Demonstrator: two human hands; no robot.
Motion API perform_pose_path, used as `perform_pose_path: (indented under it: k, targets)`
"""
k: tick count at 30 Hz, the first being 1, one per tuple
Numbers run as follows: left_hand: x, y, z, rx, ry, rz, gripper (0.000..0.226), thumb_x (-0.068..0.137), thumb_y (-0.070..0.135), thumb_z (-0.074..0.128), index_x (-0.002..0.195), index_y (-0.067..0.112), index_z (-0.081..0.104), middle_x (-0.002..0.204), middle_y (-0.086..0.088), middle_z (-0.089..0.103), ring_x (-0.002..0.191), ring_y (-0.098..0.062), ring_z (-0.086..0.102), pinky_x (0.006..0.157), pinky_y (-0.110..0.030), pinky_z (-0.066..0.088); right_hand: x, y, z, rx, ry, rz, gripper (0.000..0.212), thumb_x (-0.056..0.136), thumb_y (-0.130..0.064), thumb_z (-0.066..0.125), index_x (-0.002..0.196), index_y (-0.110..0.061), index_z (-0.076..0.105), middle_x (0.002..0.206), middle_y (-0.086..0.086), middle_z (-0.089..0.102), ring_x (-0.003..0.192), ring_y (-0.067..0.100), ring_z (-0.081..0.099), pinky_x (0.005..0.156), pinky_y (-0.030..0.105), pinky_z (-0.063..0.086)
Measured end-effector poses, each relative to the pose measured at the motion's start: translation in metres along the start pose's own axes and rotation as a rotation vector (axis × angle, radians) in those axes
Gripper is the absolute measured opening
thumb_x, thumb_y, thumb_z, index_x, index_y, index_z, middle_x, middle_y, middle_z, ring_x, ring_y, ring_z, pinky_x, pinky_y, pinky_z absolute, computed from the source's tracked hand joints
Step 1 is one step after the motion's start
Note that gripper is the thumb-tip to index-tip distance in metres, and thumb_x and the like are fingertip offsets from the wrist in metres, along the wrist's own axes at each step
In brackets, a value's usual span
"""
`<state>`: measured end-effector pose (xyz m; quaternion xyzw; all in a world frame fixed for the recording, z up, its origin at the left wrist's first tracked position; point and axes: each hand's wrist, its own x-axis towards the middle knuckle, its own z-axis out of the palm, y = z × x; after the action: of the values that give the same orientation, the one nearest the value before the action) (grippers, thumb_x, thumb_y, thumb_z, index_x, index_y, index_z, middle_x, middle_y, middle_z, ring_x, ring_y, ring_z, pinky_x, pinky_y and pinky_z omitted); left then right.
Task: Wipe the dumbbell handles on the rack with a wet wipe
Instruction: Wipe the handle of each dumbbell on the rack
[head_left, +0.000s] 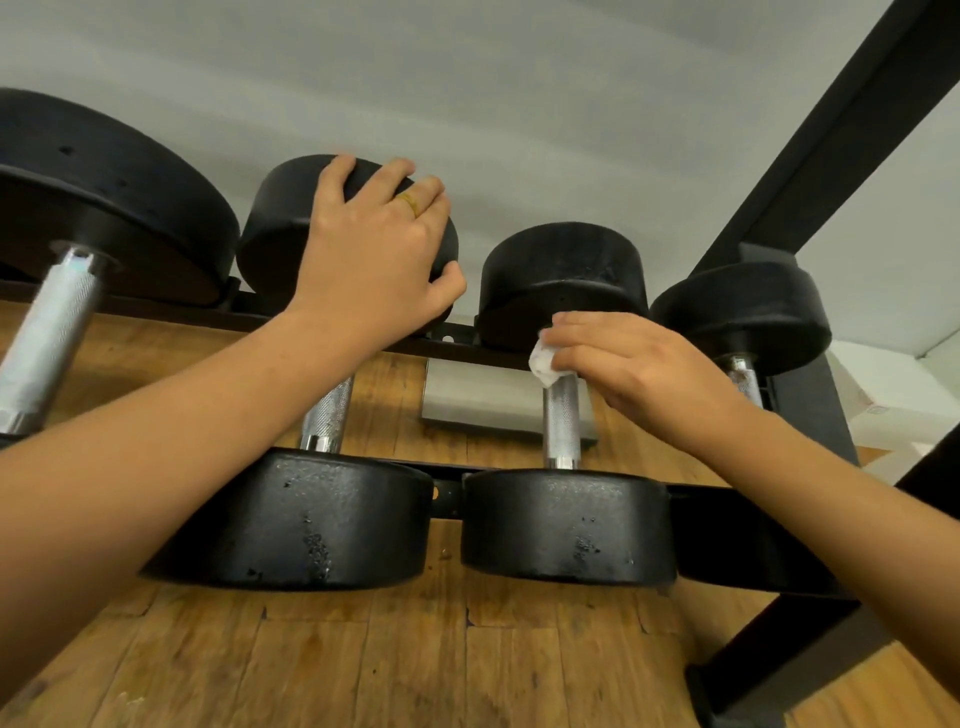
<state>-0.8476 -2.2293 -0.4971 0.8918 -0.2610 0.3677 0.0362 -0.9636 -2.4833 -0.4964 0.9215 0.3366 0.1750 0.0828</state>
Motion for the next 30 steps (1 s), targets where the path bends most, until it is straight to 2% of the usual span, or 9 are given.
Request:
perform_pose_path:
  k: [3,6,9,13,17,22,26,28,30]
  targets:
    - [0.000,-0.001,0.001,-0.004,0.004,-0.002,0.057,0.097,0.046,0.047,0.135,0.008,0.064,0.142,-0.009,0.063,0.140,-0.030,0.048,0.117,-0.060,0.027,-0.007,0.014,0.014,-0.005,-0.128,-0.059,0.057,0.073,0.004,0.081,0.127,-0.007,0.065,0.139,0.013,0.060,0.132,0.029,0.054,0.105,0.047,0.050]
    - [0.000,0.000,0.000,-0.002,0.004,0.000,0.058,0.096,0.046,0.045,0.134,0.008,0.065,0.141,-0.009,0.063,0.140,-0.030,0.048,0.116,-0.060,0.027,-0.010,0.025,0.016,0.087,-0.194,-0.093,0.075,0.080,0.010,0.073,0.147,-0.013,0.048,0.149,0.008,0.051,0.141,0.025,0.044,0.105,0.048,0.050]
    - [0.000,0.000,0.001,0.000,0.003,0.002,0.057,0.096,0.046,0.045,0.133,0.008,0.066,0.141,-0.009,0.063,0.140,-0.030,0.049,0.116,-0.060,0.028,-0.006,0.032,0.011,0.104,-0.234,-0.131,0.067,0.085,0.003,0.064,0.148,-0.011,0.046,0.151,0.010,0.048,0.143,0.027,0.042,0.106,0.050,0.049]
    - [0.000,-0.001,0.000,-0.006,0.002,-0.002,0.055,0.096,0.045,0.047,0.132,0.008,0.066,0.141,-0.010,0.063,0.140,-0.030,0.048,0.116,-0.060,0.027,-0.004,0.024,0.008,0.083,-0.241,-0.178,0.057,0.083,0.002,0.073,0.137,-0.006,0.059,0.141,0.012,0.058,0.138,0.029,0.048,0.105,0.046,0.050]
    - [0.000,0.000,0.000,-0.002,0.003,-0.001,0.054,0.097,0.044,0.048,0.132,0.007,0.066,0.141,-0.009,0.063,0.140,-0.030,0.048,0.116,-0.060,0.027,-0.008,0.021,0.000,0.145,-0.321,-0.299,0.049,0.086,-0.007,0.064,0.135,-0.009,0.062,0.139,0.010,0.061,0.136,0.026,0.050,0.110,0.041,0.043]
    - [0.000,-0.001,0.001,-0.012,0.004,-0.002,0.054,0.097,0.044,0.049,0.133,0.007,0.066,0.141,-0.009,0.063,0.139,-0.031,0.049,0.116,-0.060,0.027,0.002,0.027,-0.004,0.168,-0.295,-0.249,0.054,0.077,0.005,0.077,0.128,-0.009,0.067,0.133,0.010,0.065,0.128,0.026,0.058,0.103,0.046,0.051]
    - [0.001,0.000,0.001,-0.006,0.003,-0.004,0.055,0.097,0.045,0.049,0.133,0.008,0.066,0.141,-0.009,0.063,0.140,-0.030,0.048,0.117,-0.060,0.026,-0.010,0.009,-0.009,0.190,-0.404,-0.336,0.048,0.088,-0.011,0.066,0.135,-0.014,0.062,0.141,0.005,0.059,0.138,0.018,0.047,0.114,0.036,0.040]
    - [0.001,-0.001,0.001,-0.006,-0.004,-0.004,0.055,0.096,0.045,0.047,0.133,0.008,0.066,0.141,-0.009,0.063,0.140,-0.030,0.048,0.117,-0.060,0.026,-0.011,0.005,-0.010,0.181,-0.467,-0.426,0.051,0.090,-0.011,0.066,0.140,-0.016,0.057,0.147,0.003,0.054,0.142,0.018,0.042,0.114,0.038,0.041]
    - [0.001,-0.001,0.001,-0.008,-0.007,-0.007,0.056,0.096,0.045,0.047,0.133,0.008,0.065,0.141,-0.009,0.063,0.140,-0.030,0.048,0.117,-0.061,0.027,-0.006,0.016,-0.011,0.141,-0.454,-0.447,0.052,0.090,-0.008,0.063,0.141,-0.015,0.056,0.147,0.005,0.054,0.142,0.020,0.043,0.110,0.042,0.046]
